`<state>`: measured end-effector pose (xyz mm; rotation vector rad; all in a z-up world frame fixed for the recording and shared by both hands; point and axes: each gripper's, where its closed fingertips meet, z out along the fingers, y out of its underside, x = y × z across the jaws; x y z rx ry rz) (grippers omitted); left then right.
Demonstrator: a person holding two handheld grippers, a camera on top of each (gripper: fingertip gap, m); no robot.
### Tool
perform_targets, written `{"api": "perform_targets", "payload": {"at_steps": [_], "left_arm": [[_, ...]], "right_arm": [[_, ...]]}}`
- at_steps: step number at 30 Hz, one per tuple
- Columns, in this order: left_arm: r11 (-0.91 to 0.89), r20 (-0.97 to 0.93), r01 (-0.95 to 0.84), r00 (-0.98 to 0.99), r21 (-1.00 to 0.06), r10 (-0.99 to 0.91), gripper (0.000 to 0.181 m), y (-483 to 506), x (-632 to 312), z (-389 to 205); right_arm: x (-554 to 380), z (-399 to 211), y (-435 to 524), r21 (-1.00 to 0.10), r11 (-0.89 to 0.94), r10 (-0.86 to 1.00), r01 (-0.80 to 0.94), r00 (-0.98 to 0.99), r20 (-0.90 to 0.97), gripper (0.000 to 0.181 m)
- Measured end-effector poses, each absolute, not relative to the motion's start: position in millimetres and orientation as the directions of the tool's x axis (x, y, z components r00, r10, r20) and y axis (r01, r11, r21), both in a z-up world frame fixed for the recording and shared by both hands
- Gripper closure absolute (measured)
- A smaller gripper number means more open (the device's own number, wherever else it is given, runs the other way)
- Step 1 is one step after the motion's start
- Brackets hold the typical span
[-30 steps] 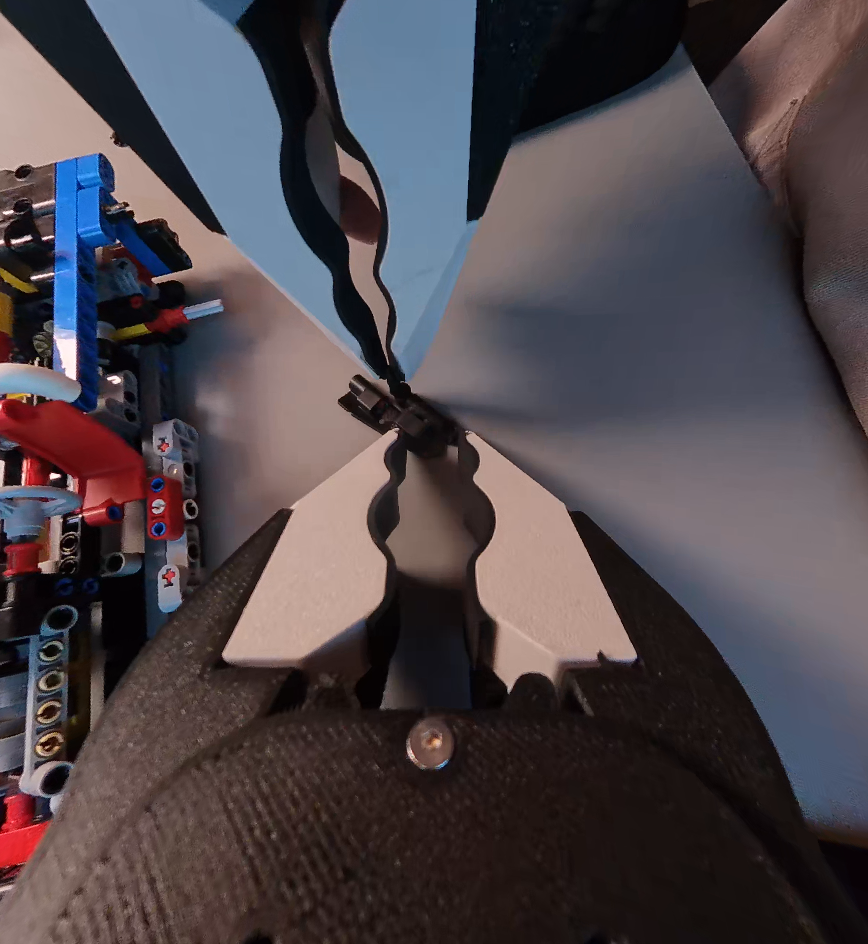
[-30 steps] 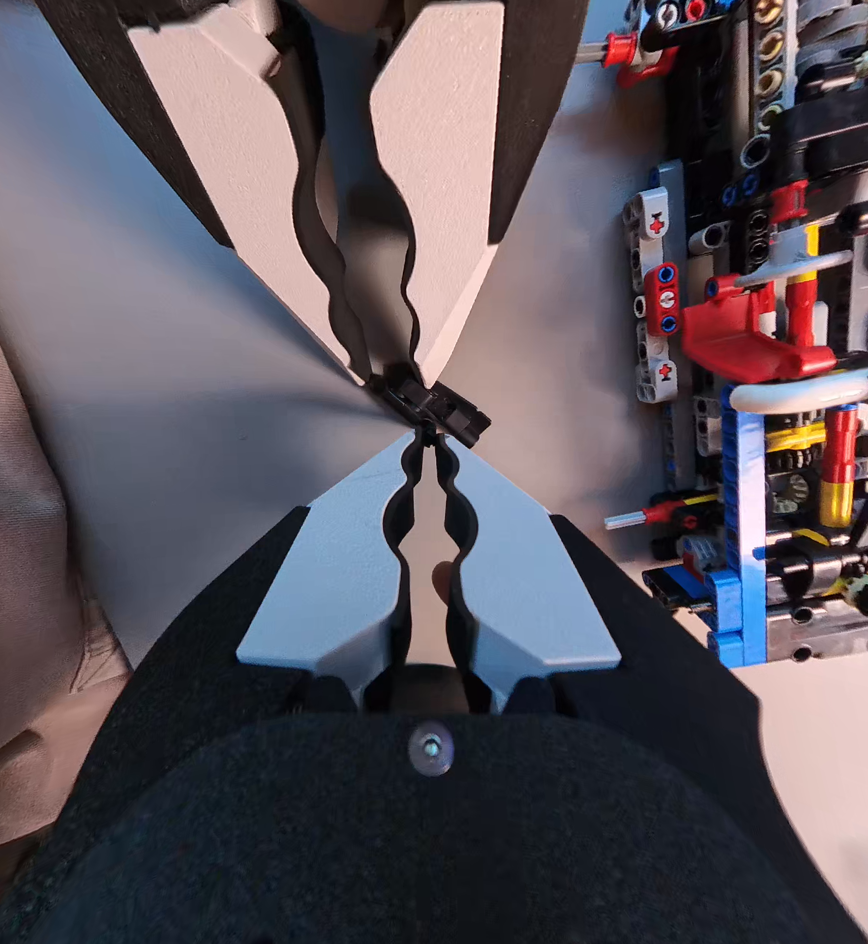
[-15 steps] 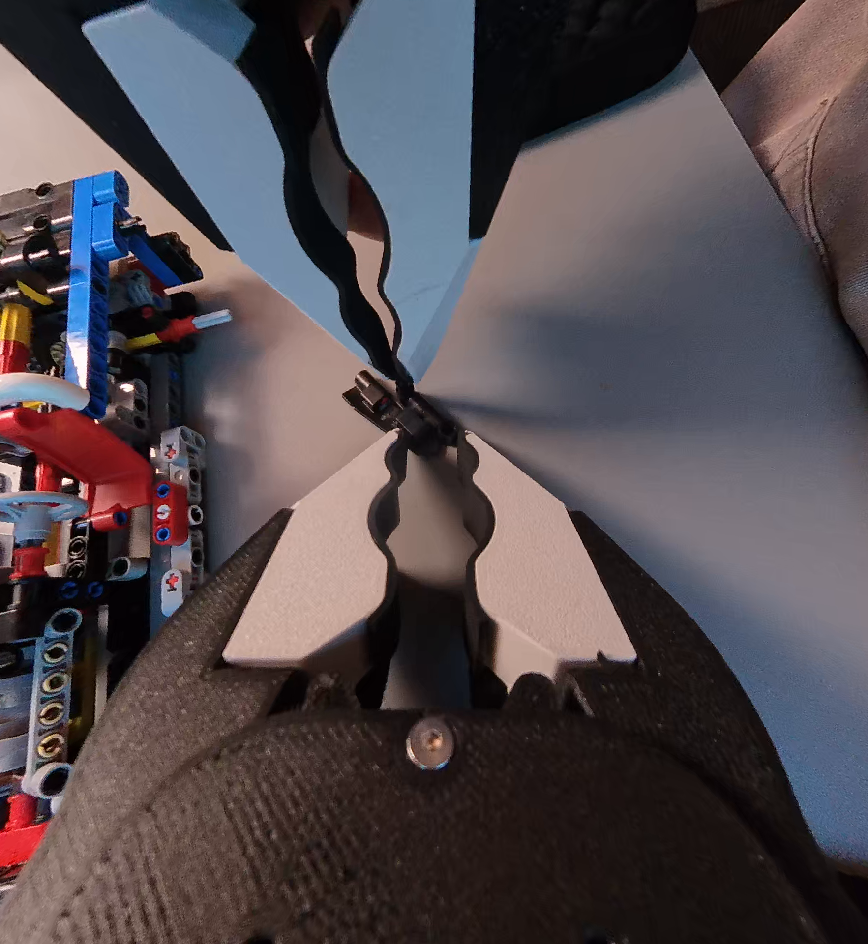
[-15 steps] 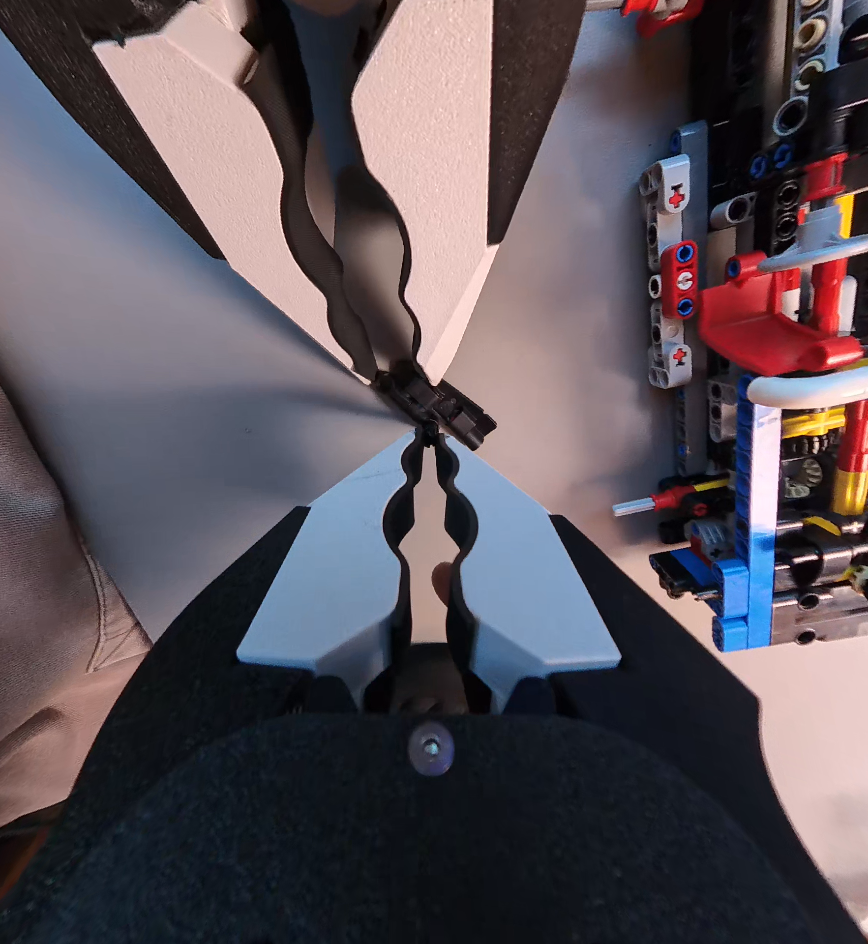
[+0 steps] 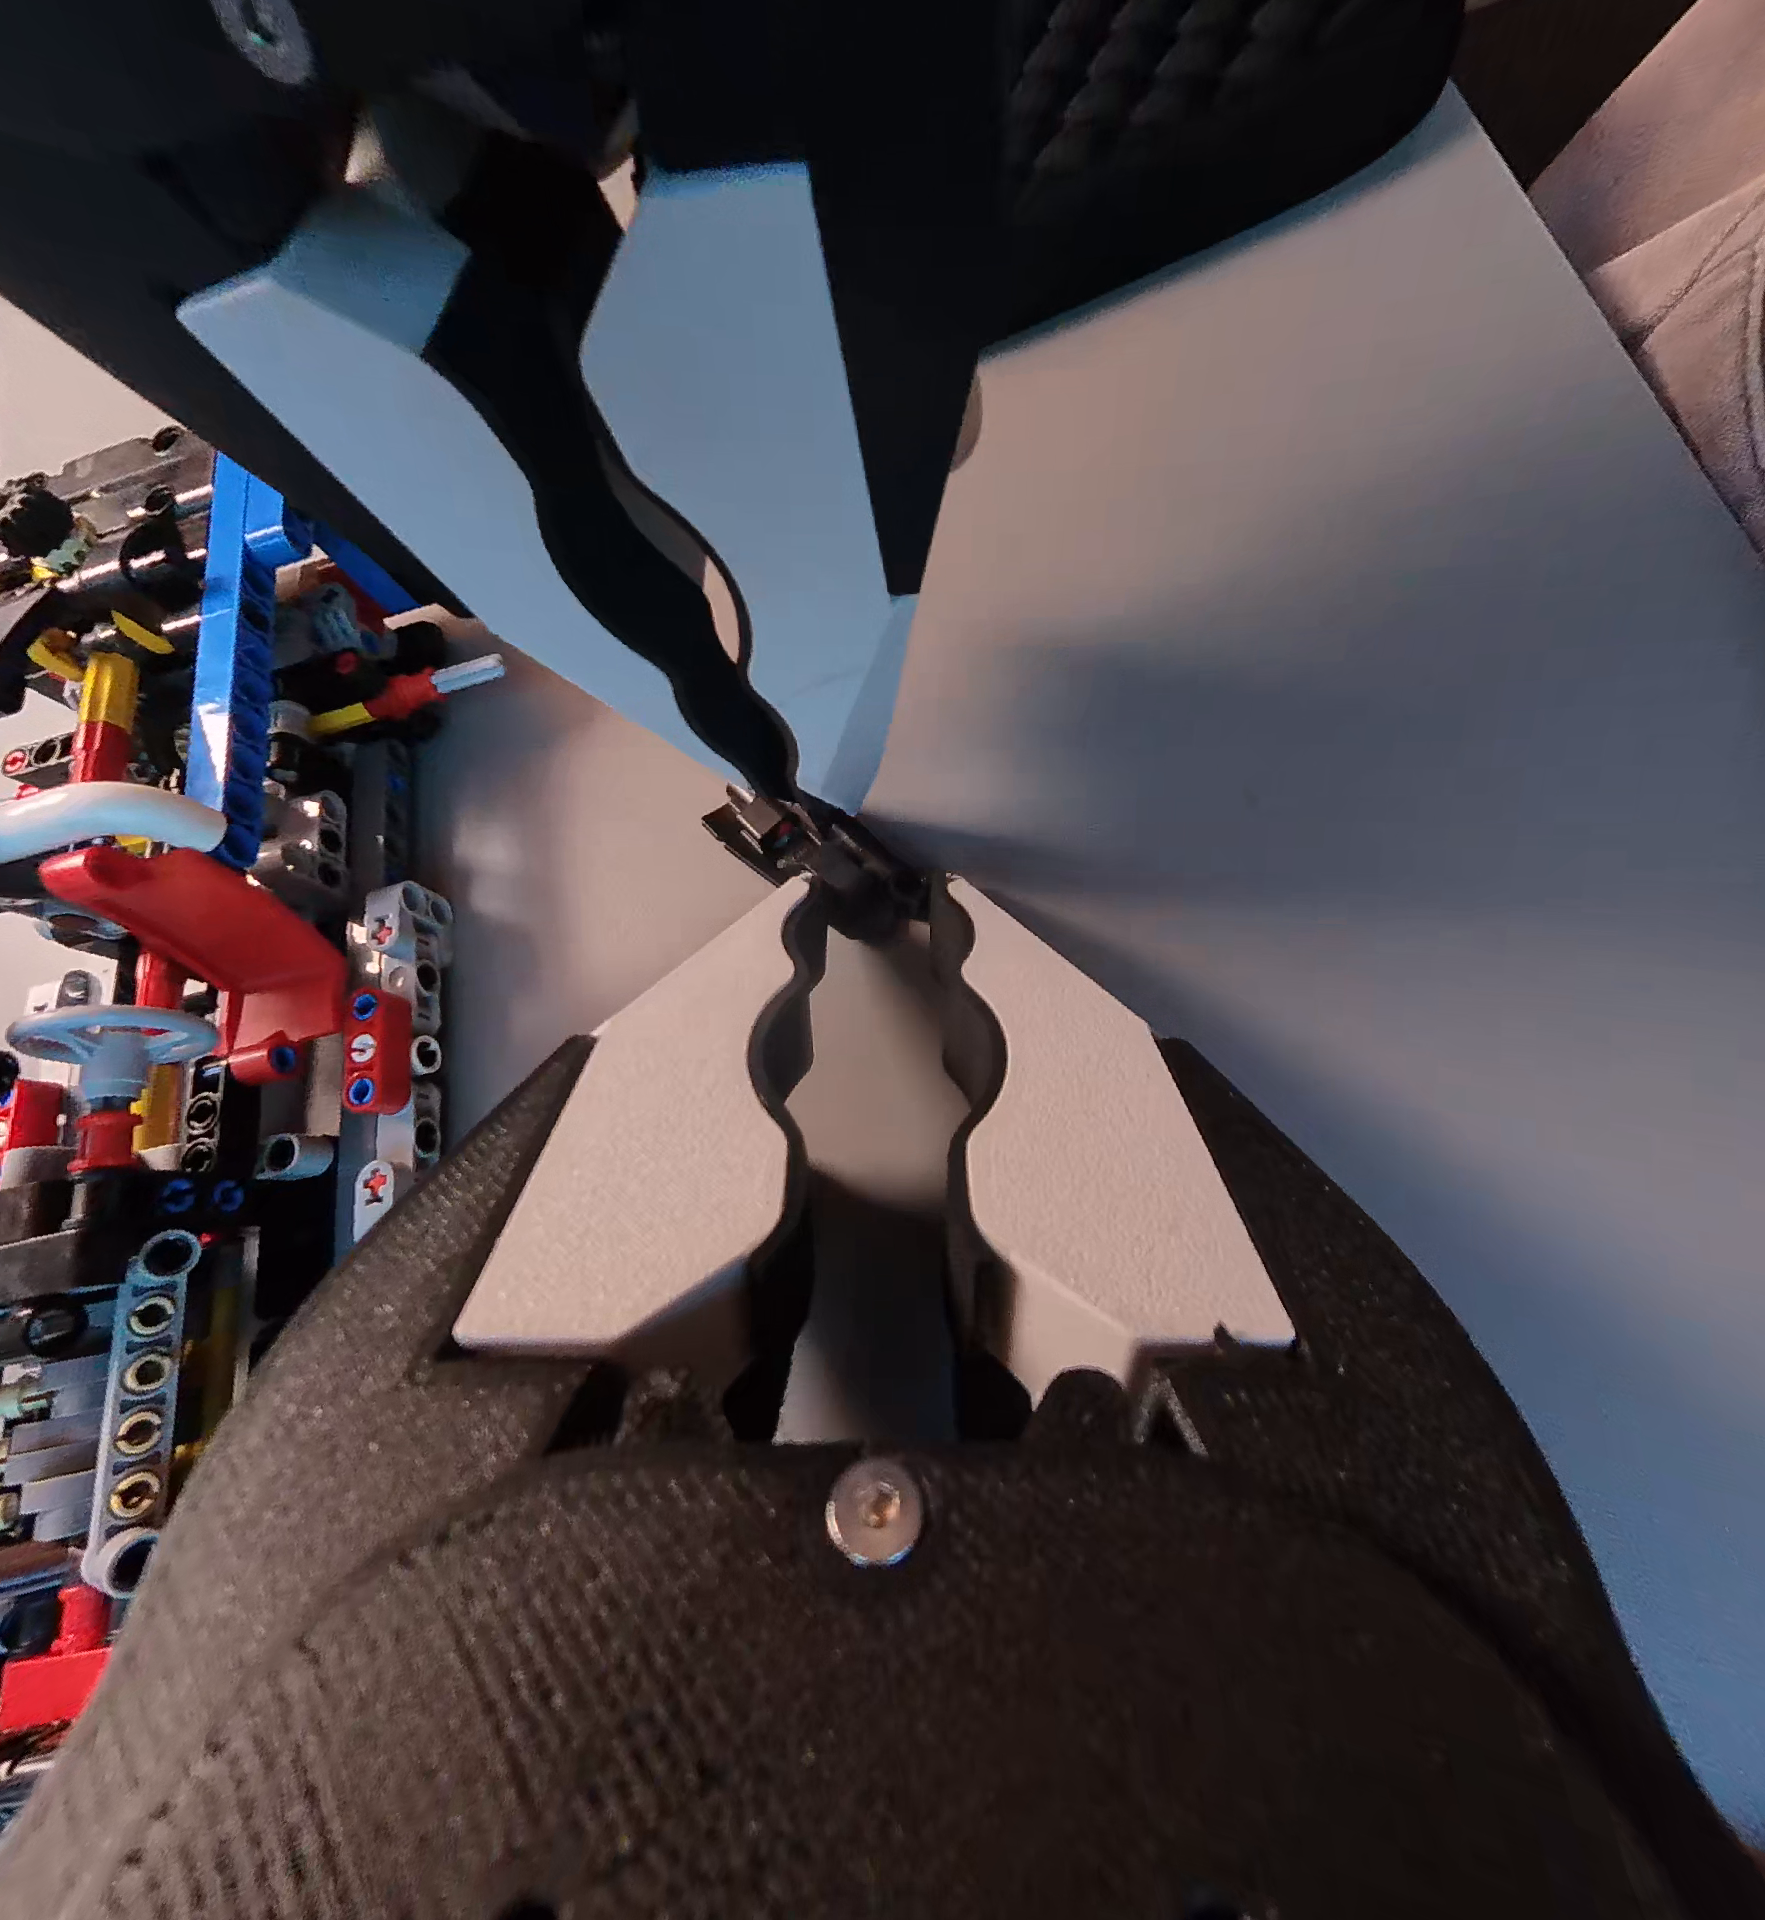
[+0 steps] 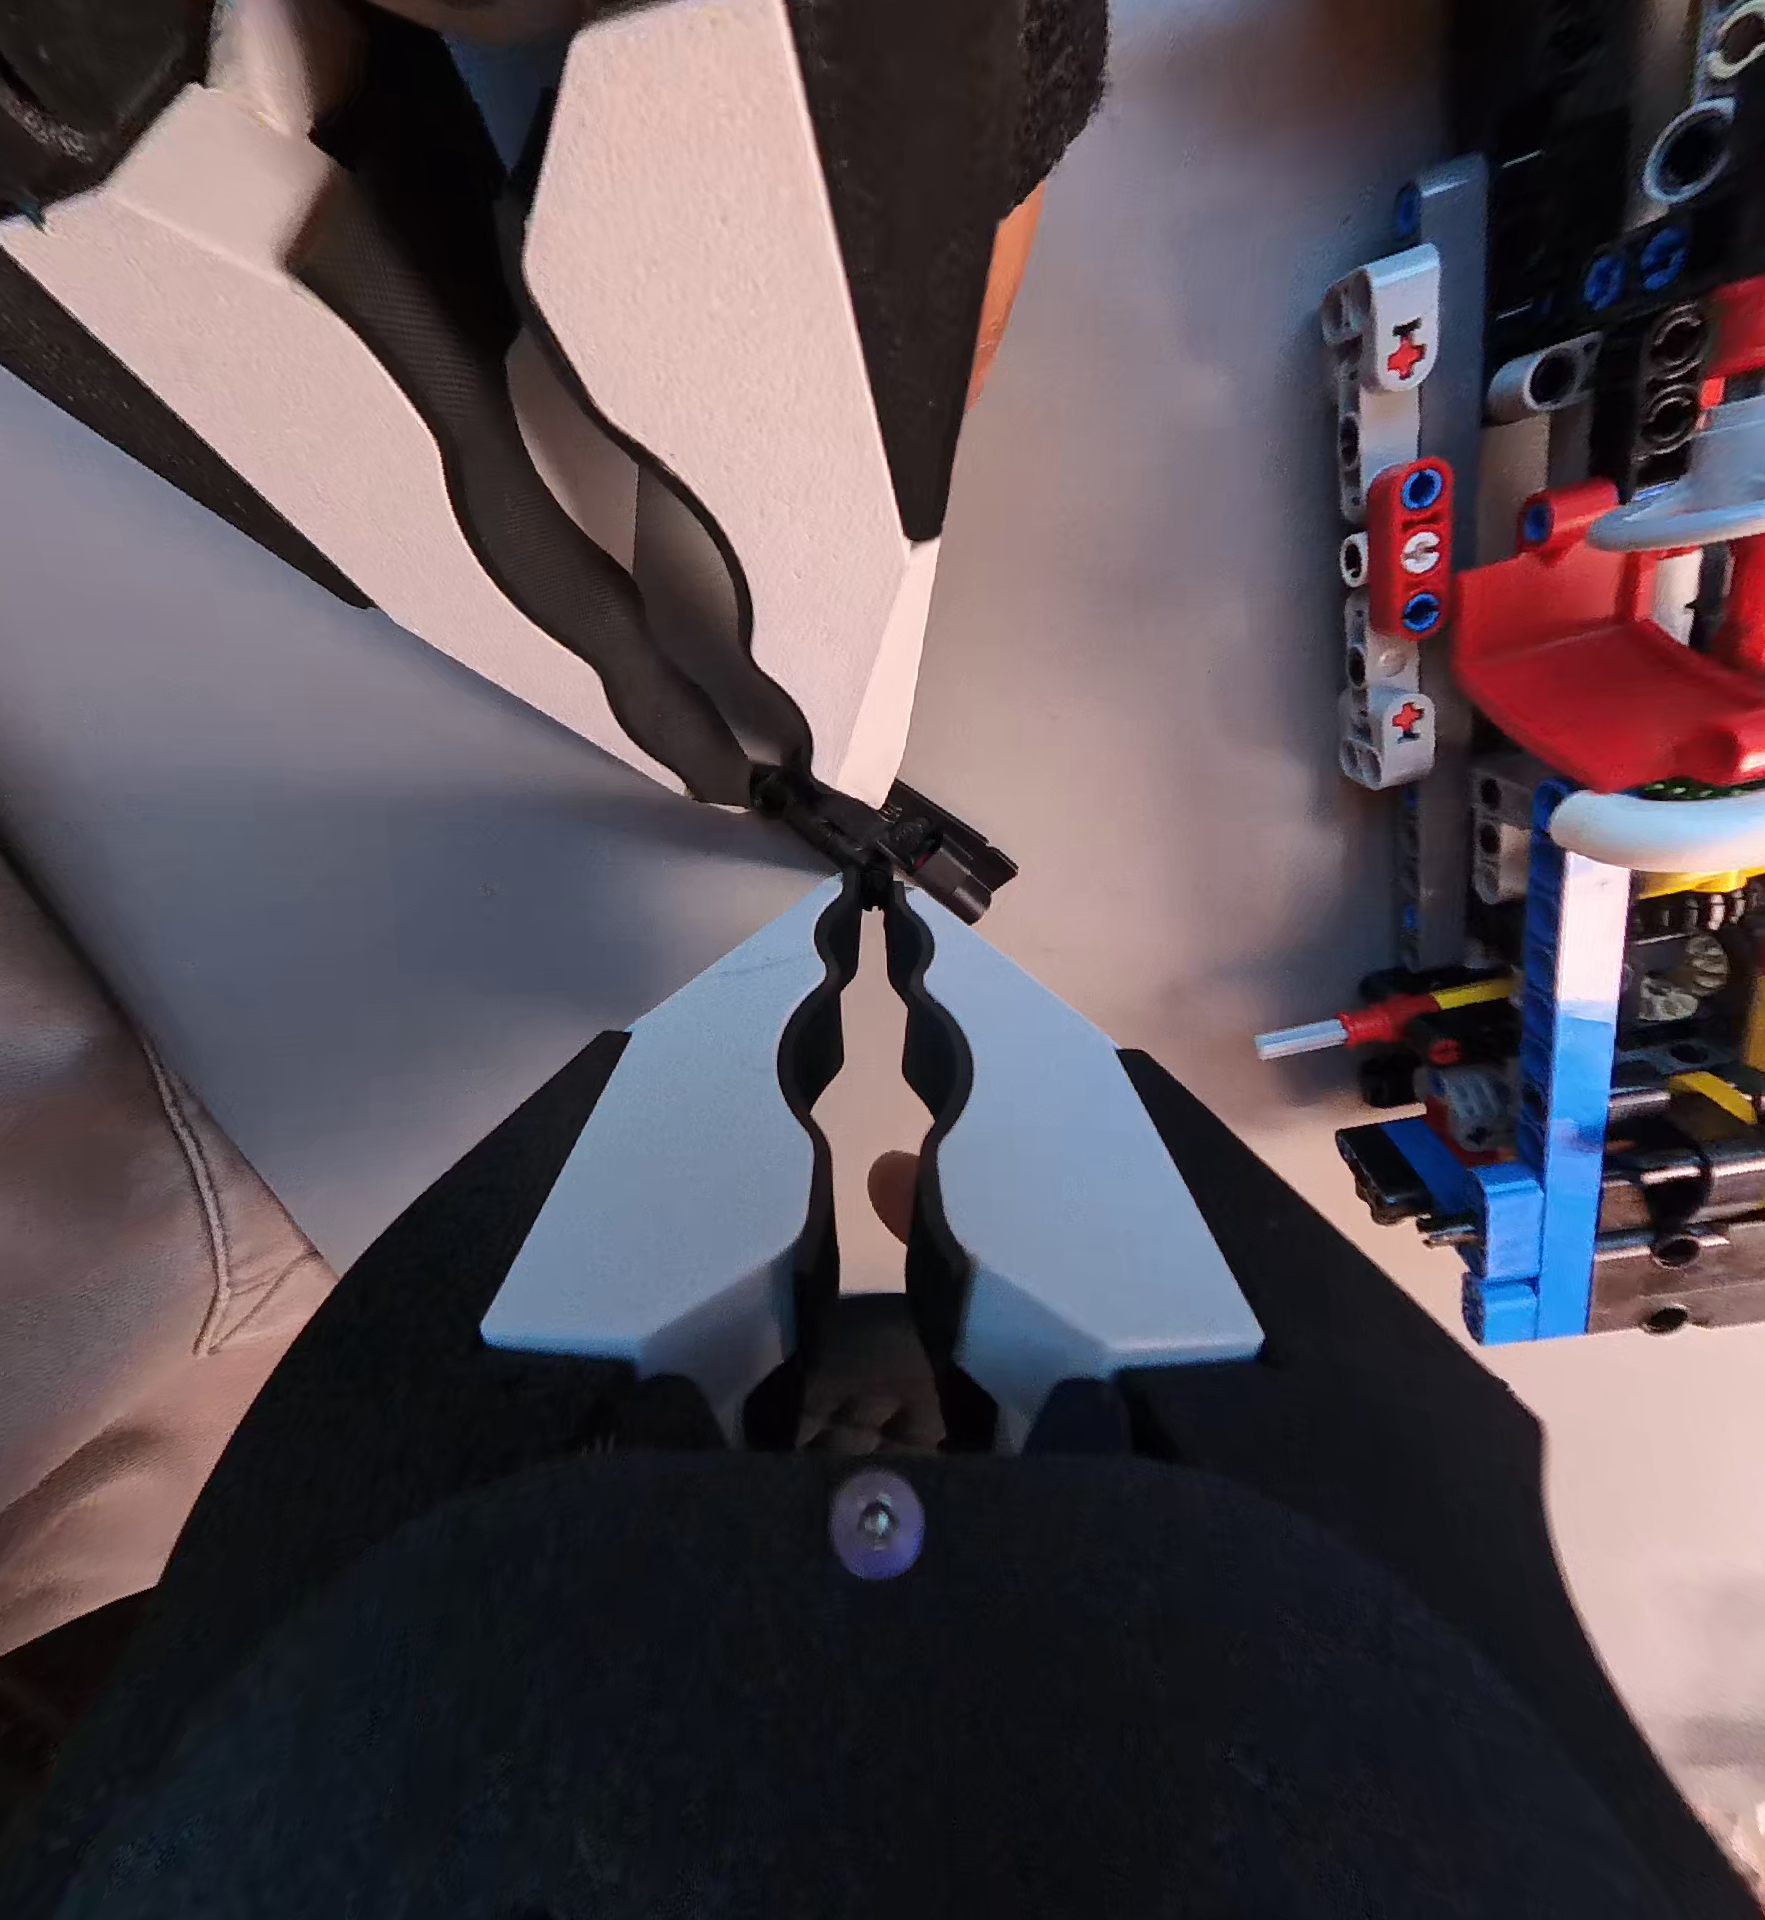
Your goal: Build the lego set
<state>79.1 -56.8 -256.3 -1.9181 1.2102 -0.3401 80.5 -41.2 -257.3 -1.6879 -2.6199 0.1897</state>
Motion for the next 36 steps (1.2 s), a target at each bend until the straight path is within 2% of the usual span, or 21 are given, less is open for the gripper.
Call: {"api": "perform_targets", "payload": {"at_steps": [7,10,12,14,18,21,25,27,30,33,36], "left_arm": [[-0.197,-0.192,-0.622,0.500,-0.758,-0.844,0.164,-56.6,78.8,-256.1],[-0.198,-0.196,-0.623,0.505,-0.757,-0.841,0.164,-56.4,78.6,-256.0],[-0.200,-0.200,-0.626,0.508,-0.754,-0.838,0.170,-56.6,78.5,-256.3],[-0.190,-0.218,-0.638,0.504,-0.746,-0.836,0.174,-57.2,79.7,-256.9],[-0.173,-0.218,-0.645,0.479,-0.744,-0.850,0.175,-62.2,86.4,-256.8],[-0.187,-0.185,-0.630,0.477,-0.754,-0.859,0.170,-63.7,85.5,-256.2],[-0.244,-0.041,-0.501,0.491,-0.830,-0.870,0.161,-65.8,86.8,-240.0],[-0.325,0.124,-0.366,0.477,-0.872,-0.870,0.156,-68.3,88.8,-226.1],[-0.452,0.361,-0.144,0.417,-0.880,-0.835,0.148,-67.1,87.5,-200.4],[-0.559,0.532,0.021,0.335,-0.829,-0.777,0.151,-65.3,88.8,-180.6],[-0.590,0.563,0.033,0.348,-0.807,-0.750,0.167,-62.2,90.0,-183.7]], "right_arm": [[80.7,-258.2,-41.9,-0.079,0.433,0.899,0.898,-0.437,-0.032,0.179],[80.6,-256.8,-42.3,-0.184,0.425,0.900,0.886,-0.436,-0.020,0.175],[84.4,-251.8,-47.9,-0.289,0.381,0.910,0.878,-0.411,-0.048,0.161],[87.3,-245.4,-39.5,-0.371,0.338,0.934,0.865,-0.357,0.018,0.146],[94.6,-238.4,-45.5,-0.548,0.189,0.975,0.815,-0.221,0.008,0.147],[101.7,-235.5,-43.9,-0.615,0.137,0.983,0.777,-0.182,-0.011,0.148],[99.8,-220.4,-47.1,-0.716,0.182,0.973,0.674,-0.228,0.032,0.157],[97.4,-212.6,-50.2,-0.752,0.251,0.956,0.610,-0.277,0.095,0.161],[93.5,-202.0,-57.1,-0.781,0.351,0.921,0.517,-0.340,0.189,0.164],[88.7,-192.7,-64.0,-0.765,0.468,0.868,0.442,-0.394,0.303,0.163],[83.4,-186.3,-66.1,-0.708,0.588,0.797,0.393,-0.431,0.422,0.163]]}}
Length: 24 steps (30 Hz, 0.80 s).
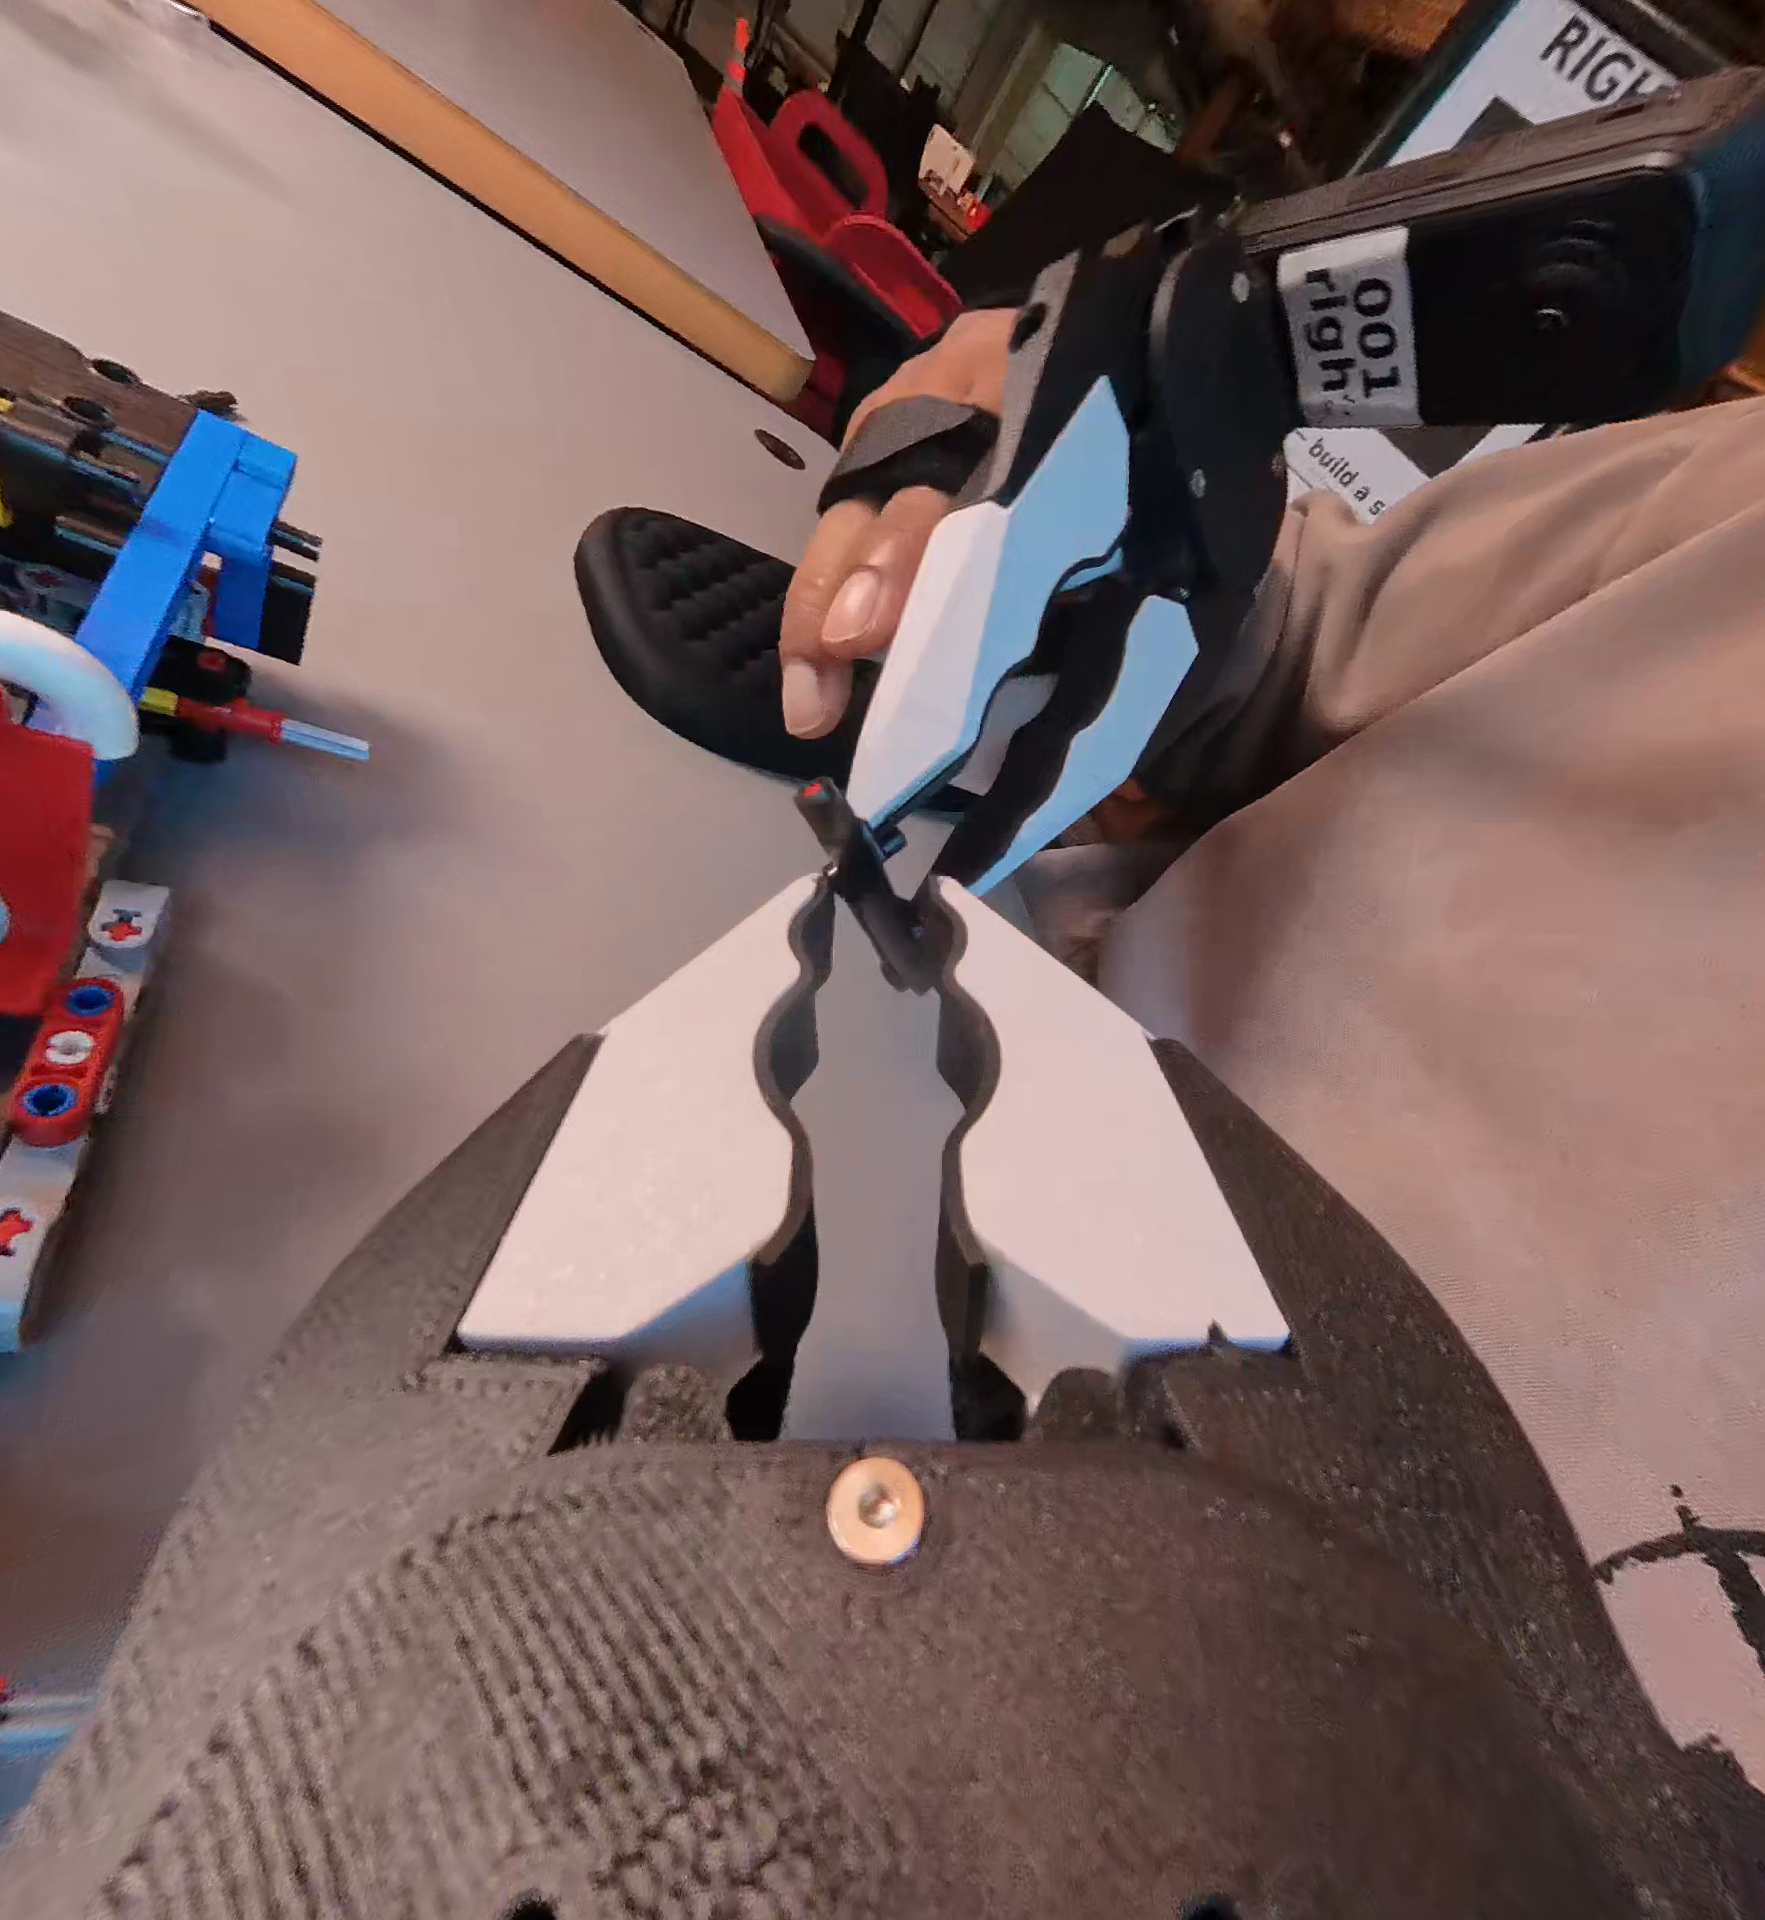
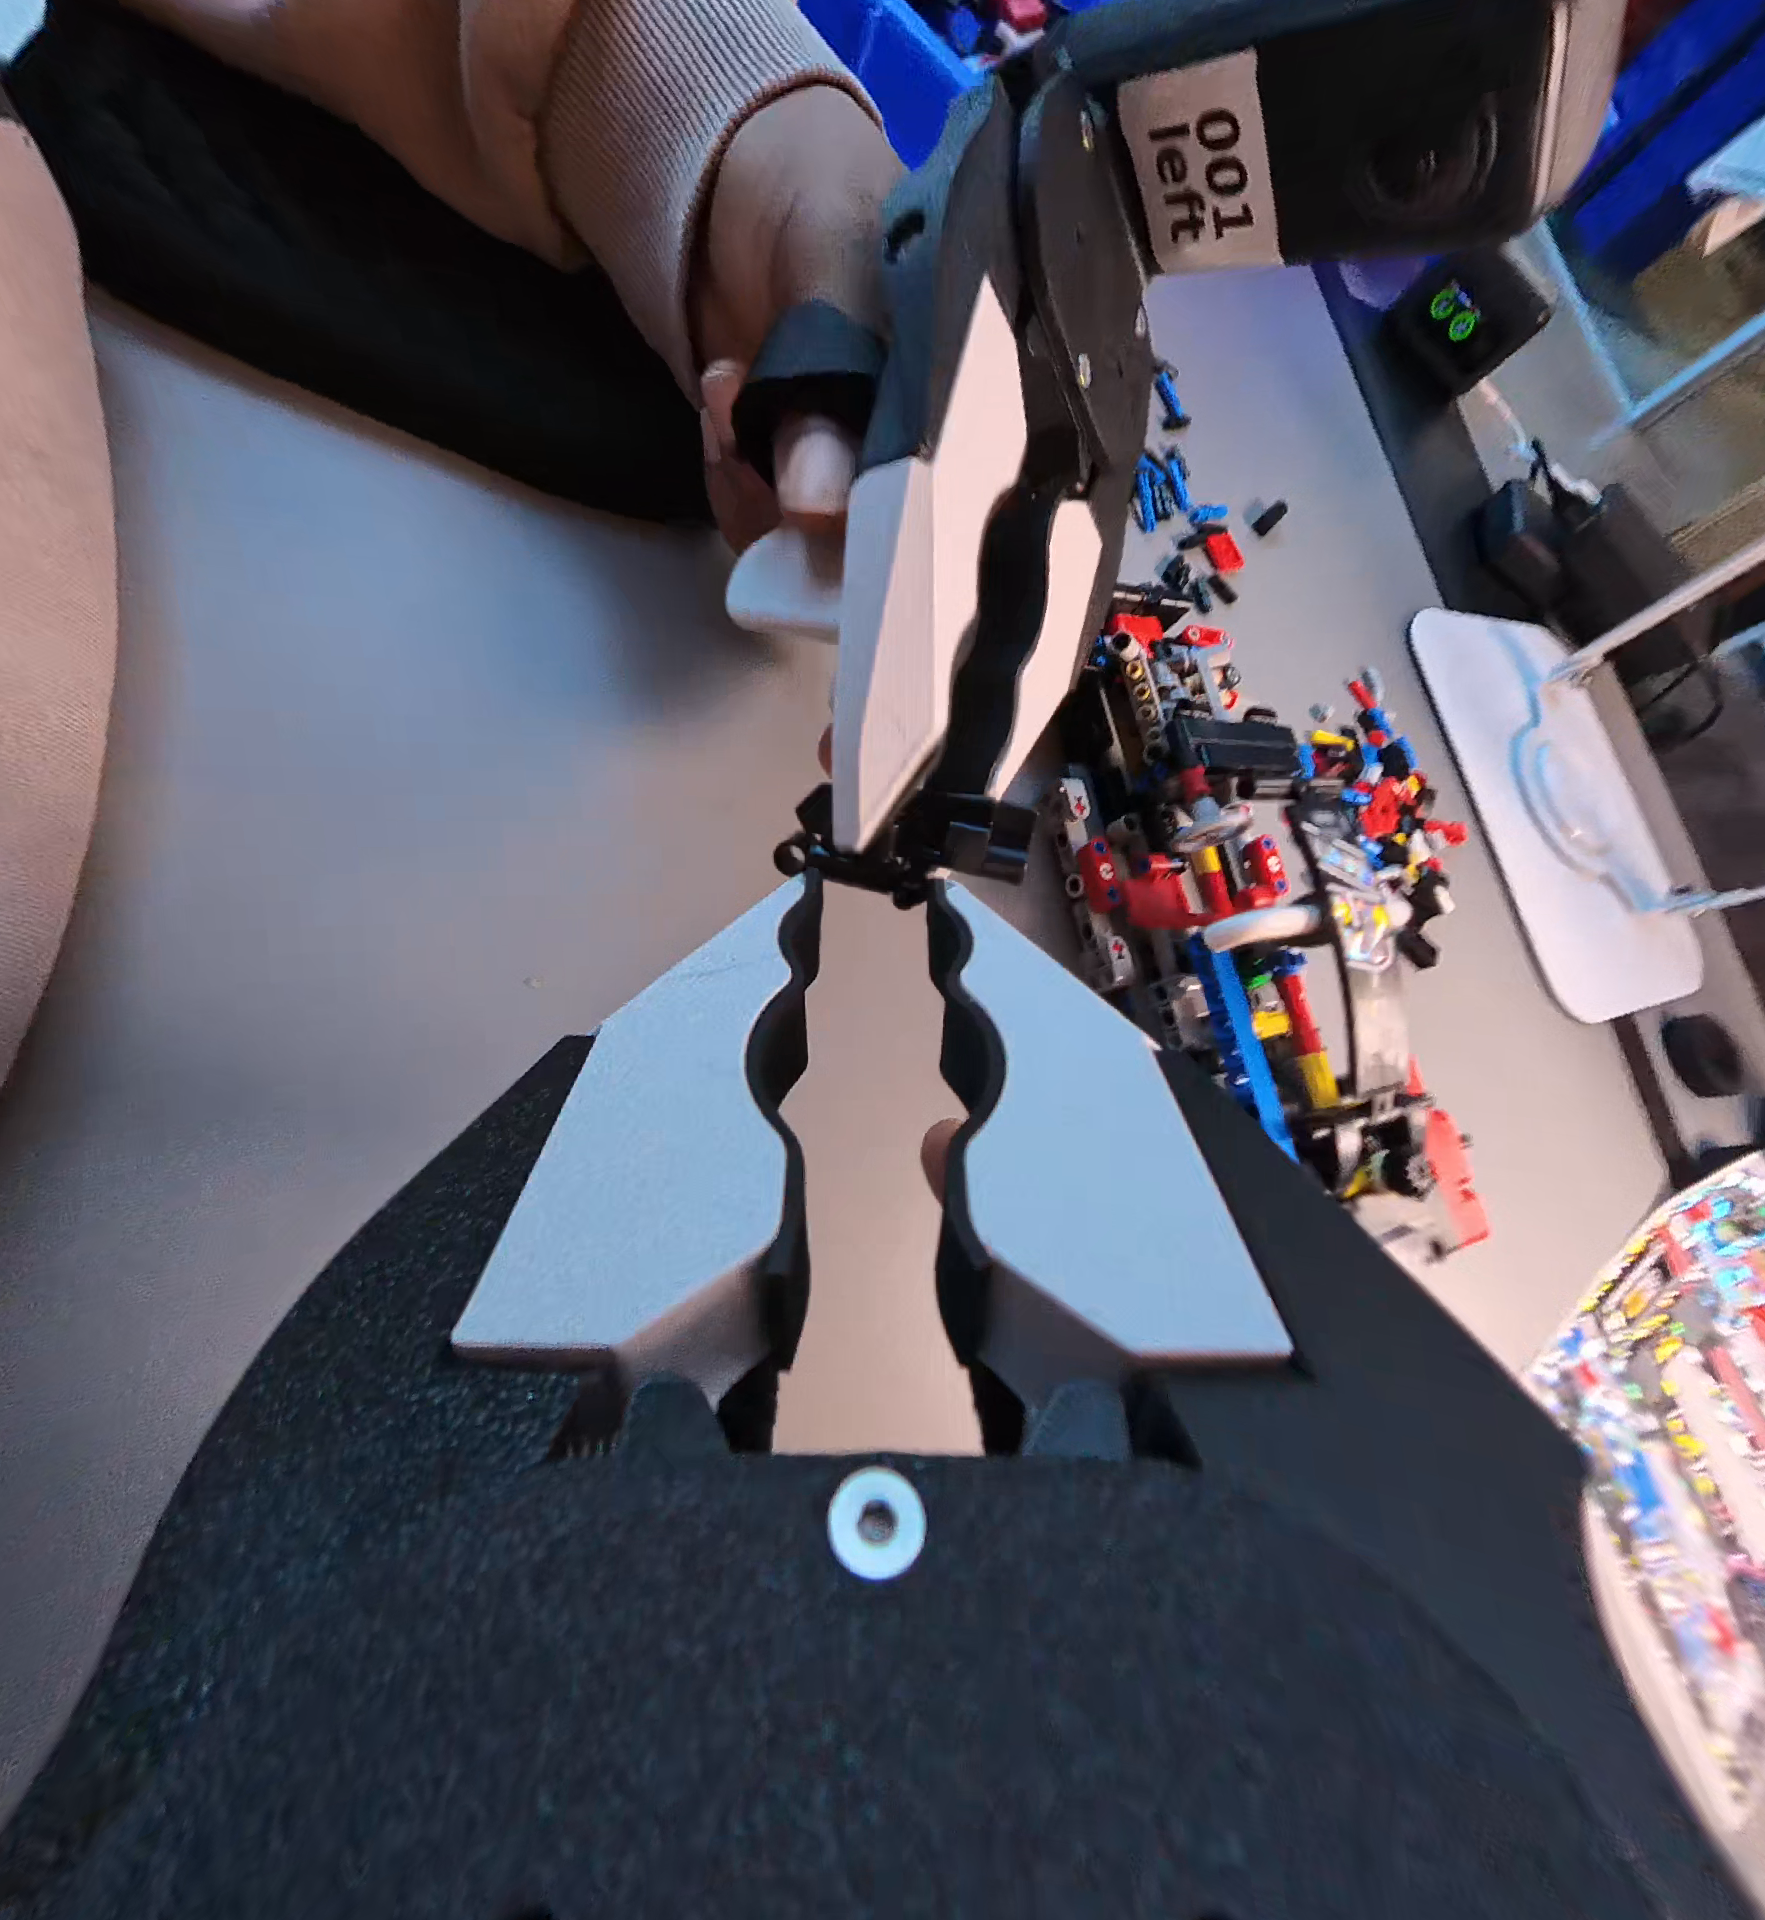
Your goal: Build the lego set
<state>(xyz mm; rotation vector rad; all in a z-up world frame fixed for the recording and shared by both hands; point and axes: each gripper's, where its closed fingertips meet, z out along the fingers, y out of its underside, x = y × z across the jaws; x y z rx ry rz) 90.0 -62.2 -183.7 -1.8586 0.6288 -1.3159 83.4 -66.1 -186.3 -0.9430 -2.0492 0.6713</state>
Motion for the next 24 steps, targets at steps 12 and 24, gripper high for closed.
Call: {"api": "perform_targets", "payload": {"at_steps": [12,24], "left_arm": [[-0.457,0.468,0.153,0.495,-0.876,-0.732,0.176,-41.2,66.5,-165.6],[-0.063,0.166,0.212,0.509,-0.975,-0.845,0.176,-62.7,75.4,-111.3]], "right_arm": [[75.0,-148.0,-52.0,-0.887,0.359,0.920,0.290,-0.270,0.284,0.135],[60.6,-130.7,-65.9,-0.992,0.100,0.977,0.076,-0.195,0.084,0.174]]}}
